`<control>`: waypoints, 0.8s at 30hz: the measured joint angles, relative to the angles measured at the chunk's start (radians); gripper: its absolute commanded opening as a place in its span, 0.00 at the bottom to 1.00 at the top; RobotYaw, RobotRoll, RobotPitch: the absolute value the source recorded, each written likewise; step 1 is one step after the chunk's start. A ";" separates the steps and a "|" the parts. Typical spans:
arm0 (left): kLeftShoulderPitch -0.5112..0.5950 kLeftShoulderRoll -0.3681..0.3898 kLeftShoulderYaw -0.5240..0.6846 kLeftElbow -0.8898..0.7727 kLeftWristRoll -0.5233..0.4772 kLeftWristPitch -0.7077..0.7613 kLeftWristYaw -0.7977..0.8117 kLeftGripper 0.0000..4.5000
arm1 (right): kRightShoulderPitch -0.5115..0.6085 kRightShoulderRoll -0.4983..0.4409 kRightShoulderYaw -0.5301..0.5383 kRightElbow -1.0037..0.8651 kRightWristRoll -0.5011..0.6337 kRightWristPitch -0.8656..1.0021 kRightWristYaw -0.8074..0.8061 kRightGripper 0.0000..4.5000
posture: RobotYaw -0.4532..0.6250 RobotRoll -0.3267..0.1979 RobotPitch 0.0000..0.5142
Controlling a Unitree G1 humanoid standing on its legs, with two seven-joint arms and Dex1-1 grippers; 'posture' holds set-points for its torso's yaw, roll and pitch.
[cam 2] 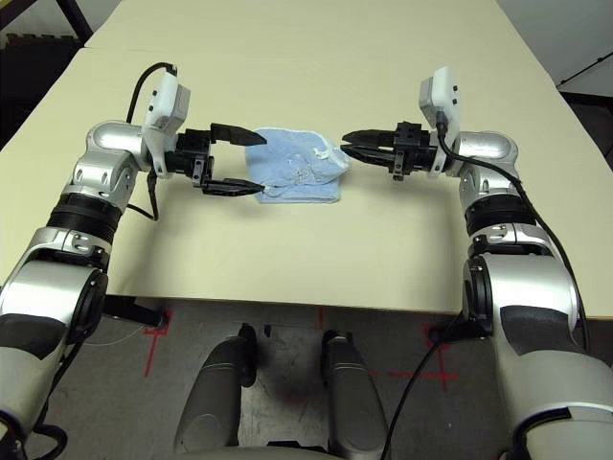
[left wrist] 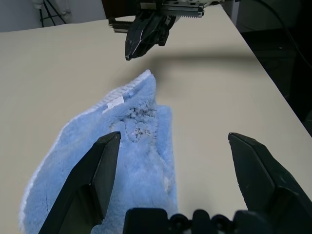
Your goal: Fold the towel and set it aside.
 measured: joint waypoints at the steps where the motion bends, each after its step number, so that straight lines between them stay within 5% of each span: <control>1: -0.007 0.000 0.001 0.013 0.002 -0.008 -0.007 1.00 | 0.000 0.001 0.001 0.000 0.000 0.000 0.002 0.01 | 0.44 0.62 0.39; 7: -0.038 -0.004 0.011 0.105 0.028 -0.056 -0.037 0.96 | 0.000 0.003 0.001 0.000 0.000 0.000 0.012 0.00 | 0.43 0.62 0.41; 10: -0.048 -0.008 0.032 0.153 0.035 -0.093 -0.033 0.79 | 0.000 0.004 0.001 0.000 0.000 0.000 0.016 0.00 | 0.43 0.62 0.42; 19: -0.069 -0.013 0.068 0.230 0.064 -0.138 -0.007 0.01 | -0.005 0.036 -0.006 0.000 0.006 0.014 -0.001 0.00 | 0.46 0.62 0.47; 24: -0.102 -0.065 0.091 0.261 0.075 -0.074 0.095 0.00 | -0.047 0.099 -0.022 0.019 0.018 0.036 -0.073 0.00 | 0.47 0.62 0.51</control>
